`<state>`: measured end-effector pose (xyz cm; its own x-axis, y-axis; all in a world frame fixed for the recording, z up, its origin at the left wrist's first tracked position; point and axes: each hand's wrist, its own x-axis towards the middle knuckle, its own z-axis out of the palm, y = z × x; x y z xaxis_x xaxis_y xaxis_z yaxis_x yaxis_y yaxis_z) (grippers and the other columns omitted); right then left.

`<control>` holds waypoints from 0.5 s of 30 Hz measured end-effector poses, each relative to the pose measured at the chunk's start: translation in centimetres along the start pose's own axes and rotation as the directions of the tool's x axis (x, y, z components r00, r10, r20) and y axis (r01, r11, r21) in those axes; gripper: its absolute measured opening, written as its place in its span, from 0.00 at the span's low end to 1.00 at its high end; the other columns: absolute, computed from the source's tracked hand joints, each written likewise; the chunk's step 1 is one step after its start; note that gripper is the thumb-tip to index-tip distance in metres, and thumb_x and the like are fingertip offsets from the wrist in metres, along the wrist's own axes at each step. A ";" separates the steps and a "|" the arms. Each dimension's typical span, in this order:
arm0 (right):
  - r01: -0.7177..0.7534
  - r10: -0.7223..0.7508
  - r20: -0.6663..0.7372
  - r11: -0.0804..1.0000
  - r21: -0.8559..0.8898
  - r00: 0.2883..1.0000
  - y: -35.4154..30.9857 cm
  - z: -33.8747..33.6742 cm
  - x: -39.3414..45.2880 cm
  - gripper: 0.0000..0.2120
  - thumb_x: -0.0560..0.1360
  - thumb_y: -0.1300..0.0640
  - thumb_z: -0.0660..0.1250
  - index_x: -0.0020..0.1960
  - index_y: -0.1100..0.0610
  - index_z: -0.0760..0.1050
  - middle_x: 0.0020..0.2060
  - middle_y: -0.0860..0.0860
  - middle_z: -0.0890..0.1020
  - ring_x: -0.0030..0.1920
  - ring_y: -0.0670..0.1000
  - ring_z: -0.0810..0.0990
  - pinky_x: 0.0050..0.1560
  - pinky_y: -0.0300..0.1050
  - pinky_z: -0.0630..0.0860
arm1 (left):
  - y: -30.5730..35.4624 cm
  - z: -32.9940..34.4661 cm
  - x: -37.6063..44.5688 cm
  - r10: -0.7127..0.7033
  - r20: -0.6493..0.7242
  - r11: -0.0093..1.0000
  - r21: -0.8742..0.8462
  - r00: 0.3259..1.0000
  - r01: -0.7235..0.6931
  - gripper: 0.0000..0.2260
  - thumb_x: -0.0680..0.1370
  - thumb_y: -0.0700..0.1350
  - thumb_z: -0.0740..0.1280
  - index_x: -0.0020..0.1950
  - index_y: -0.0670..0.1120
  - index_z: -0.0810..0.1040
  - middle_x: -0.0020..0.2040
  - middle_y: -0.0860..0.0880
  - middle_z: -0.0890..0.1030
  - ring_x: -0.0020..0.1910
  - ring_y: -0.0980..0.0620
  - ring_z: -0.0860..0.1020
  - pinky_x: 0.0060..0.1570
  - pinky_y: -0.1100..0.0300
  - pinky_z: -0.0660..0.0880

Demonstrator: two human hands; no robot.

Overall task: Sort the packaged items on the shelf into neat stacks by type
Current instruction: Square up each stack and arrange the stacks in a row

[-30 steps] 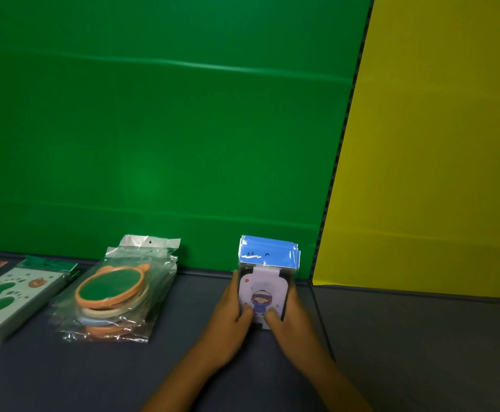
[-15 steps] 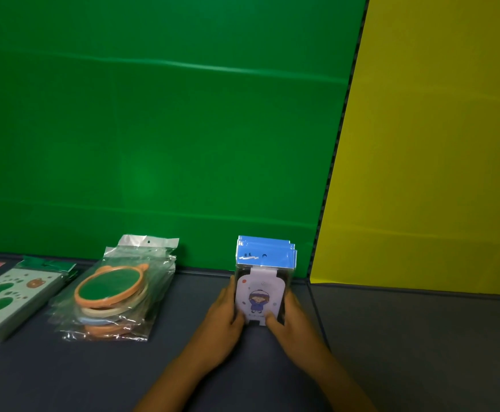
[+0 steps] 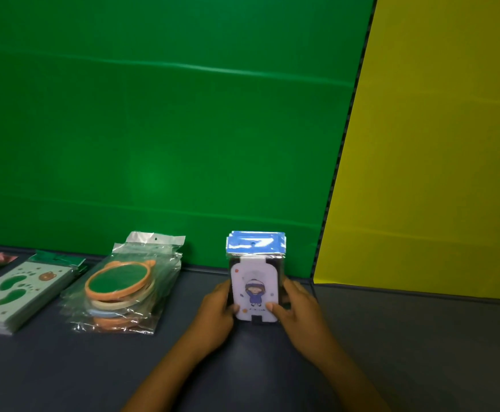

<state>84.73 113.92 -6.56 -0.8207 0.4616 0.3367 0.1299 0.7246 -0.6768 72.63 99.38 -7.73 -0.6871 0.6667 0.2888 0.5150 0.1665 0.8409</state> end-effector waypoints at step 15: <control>-0.317 0.295 0.229 0.946 0.065 0.928 -2.8 -2.4 0.7 0.18 0.74 0.45 0.67 0.47 0.61 0.82 0.41 0.56 0.86 0.38 0.51 0.83 0.41 0.49 0.80 | 1.6 -3.9 -0.5 -0.361 0.500 0.744 -0.354 0.787 0.566 0.10 0.79 0.36 0.63 0.55 0.33 0.79 0.53 0.39 0.84 0.55 0.44 0.82 0.58 0.54 0.77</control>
<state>85.15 113.46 -2.84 -0.8507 0.5243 -0.0373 0.3466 0.5062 -0.7897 71.84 96.50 -4.76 -0.4706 0.8279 -0.3052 -0.1877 0.2440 0.9514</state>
